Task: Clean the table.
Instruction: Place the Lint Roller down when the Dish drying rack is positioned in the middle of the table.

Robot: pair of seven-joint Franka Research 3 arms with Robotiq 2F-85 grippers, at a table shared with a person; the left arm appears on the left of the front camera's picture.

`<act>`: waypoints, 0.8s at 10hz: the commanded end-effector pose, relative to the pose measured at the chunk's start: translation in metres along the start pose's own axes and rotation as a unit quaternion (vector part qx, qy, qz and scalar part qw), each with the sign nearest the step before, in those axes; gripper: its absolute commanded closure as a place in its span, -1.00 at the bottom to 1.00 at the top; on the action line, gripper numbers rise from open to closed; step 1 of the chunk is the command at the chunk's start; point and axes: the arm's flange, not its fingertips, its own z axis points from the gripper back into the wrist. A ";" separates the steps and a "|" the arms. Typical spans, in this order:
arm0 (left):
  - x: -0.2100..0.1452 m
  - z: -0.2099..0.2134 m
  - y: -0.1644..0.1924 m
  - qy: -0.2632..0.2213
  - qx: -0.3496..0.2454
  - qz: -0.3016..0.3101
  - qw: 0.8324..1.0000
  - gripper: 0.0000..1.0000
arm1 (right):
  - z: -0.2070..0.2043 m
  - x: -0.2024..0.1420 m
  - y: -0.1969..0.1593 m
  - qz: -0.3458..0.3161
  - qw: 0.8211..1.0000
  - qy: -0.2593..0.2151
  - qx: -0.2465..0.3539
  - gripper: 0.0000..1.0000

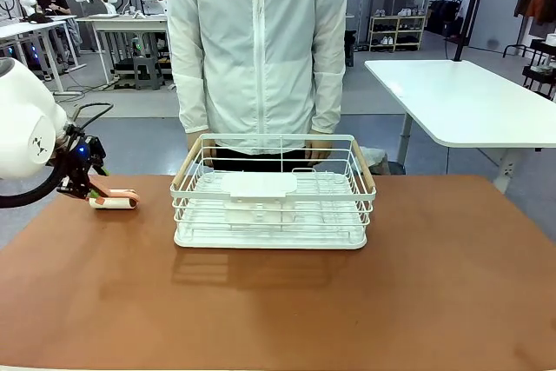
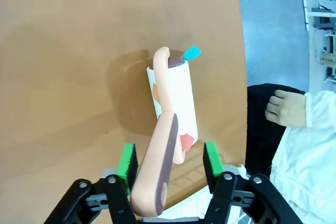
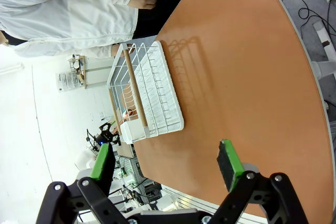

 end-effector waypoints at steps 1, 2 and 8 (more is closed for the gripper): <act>0.003 0.011 -0.005 0.003 0.015 0.013 1.000 -0.85 | 0.002 -0.001 0.002 0.004 1.000 0.001 0.004 -1.00; 0.004 0.020 -0.006 0.007 0.031 0.004 0.999 -1.00 | 0.002 -0.001 0.002 0.004 1.000 0.001 0.004 -1.00; 0.007 0.068 -0.013 0.054 0.179 0.006 0.982 -1.00 | 0.002 -0.001 0.002 0.004 1.000 0.001 0.004 -1.00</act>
